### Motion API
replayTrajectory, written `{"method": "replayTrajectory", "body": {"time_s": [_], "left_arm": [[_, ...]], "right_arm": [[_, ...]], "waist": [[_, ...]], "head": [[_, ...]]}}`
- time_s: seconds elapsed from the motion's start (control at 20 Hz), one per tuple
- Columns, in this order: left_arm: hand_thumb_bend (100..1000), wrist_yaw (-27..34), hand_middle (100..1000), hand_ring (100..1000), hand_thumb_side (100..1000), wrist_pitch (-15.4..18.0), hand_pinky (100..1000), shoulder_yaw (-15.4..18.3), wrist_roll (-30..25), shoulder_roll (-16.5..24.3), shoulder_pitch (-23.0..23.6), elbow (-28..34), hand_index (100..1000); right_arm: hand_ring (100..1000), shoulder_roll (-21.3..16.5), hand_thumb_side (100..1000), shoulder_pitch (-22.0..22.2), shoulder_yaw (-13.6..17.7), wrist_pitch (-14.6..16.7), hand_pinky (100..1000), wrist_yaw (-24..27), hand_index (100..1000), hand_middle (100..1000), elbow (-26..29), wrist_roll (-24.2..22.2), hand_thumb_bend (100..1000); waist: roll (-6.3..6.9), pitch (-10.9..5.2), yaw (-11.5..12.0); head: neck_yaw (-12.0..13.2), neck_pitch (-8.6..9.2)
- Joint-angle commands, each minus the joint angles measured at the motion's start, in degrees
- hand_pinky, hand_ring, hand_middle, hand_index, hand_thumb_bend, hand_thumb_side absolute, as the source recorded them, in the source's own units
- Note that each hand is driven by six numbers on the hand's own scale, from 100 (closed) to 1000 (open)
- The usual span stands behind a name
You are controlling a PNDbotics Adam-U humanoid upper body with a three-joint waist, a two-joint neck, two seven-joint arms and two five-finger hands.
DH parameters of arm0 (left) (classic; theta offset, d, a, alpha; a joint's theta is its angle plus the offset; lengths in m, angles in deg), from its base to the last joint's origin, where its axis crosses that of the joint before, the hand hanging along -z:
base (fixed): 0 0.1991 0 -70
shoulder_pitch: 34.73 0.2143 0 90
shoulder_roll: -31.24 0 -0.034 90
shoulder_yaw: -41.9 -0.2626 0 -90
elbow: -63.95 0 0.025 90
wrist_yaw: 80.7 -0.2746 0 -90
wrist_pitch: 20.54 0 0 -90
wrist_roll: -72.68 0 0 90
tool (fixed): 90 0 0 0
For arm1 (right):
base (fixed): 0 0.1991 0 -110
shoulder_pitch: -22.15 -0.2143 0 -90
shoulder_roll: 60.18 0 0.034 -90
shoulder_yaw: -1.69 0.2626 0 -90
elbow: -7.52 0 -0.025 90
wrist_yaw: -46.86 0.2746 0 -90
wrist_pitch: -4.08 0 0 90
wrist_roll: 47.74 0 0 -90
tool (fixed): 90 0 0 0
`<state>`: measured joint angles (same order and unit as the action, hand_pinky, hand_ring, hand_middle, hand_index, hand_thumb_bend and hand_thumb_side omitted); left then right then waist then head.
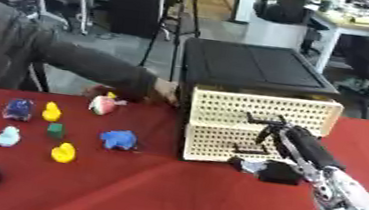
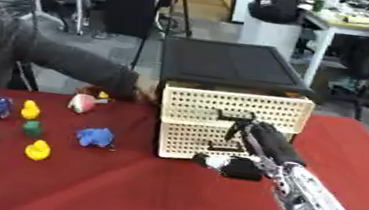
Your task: Pick up objects from table and place into drawer.
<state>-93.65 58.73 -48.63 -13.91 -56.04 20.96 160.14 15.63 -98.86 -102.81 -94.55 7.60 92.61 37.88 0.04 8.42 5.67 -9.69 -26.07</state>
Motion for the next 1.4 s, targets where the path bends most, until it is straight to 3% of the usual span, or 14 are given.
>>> {"method": "replayTrajectory", "body": {"time_s": [0.05, 0.6, 1.4], "left_arm": [[658, 0.03, 413, 389, 625, 0.17, 385, 0.33, -0.2, 1.11, -0.88, 0.75, 624], [658, 0.29, 413, 389, 625, 0.26, 386, 0.4, -0.16, 0.76, -1.11, 1.01, 624], [656, 0.3, 413, 388, 626, 0.29, 388, 0.49, -0.21, 0.99, -0.82, 0.82, 625]], "right_arm": [[100, -0.26, 788, -2.2, 0.16, 0.77, 100, 0.09, 640, 170, -2.99, -0.2, 775], [100, 0.97, 792, -4.88, 1.06, 1.68, 100, -2.51, 676, 165, -11.07, 1.47, 775], [100, -0.29, 812, -6.18, 2.35, 0.53, 100, -5.08, 671, 160, -11.16, 2.49, 765]], "waist": [[0.2, -0.79, 0.29], [0.78, -0.21, 1.5], [0.68, -0.4, 1.3]], "head": [[-0.26, 0.05], [-0.55, 0.23], [-0.28, 0.15]]}}
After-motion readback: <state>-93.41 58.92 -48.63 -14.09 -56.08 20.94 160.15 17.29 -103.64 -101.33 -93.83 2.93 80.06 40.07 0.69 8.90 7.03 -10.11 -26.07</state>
